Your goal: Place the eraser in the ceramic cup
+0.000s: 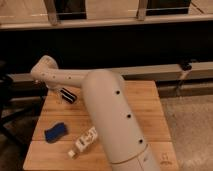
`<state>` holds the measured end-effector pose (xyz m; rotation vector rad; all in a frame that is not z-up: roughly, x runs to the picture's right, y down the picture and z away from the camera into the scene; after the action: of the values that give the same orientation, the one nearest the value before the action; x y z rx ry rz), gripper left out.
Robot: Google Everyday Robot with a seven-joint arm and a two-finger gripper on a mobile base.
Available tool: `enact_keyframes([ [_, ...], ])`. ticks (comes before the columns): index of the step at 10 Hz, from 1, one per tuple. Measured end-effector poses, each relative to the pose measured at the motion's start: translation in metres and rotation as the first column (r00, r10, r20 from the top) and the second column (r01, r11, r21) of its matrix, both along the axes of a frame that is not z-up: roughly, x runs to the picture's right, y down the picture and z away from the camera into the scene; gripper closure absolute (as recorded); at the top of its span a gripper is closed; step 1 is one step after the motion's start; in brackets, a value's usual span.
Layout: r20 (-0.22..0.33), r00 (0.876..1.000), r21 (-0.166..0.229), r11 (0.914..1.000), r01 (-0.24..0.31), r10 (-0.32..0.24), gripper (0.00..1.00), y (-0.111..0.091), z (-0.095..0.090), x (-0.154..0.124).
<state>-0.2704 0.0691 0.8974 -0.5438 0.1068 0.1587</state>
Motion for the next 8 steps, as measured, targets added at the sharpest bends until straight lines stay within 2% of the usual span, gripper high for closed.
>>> enact_keyframes([
  [3,-0.011,1.0,-0.001,1.0,0.007,-0.007,0.2,0.002,0.011,0.001],
  [8,-0.014,1.0,-0.026,0.9996,-0.008,0.008,0.2,0.01,0.033,0.005],
])
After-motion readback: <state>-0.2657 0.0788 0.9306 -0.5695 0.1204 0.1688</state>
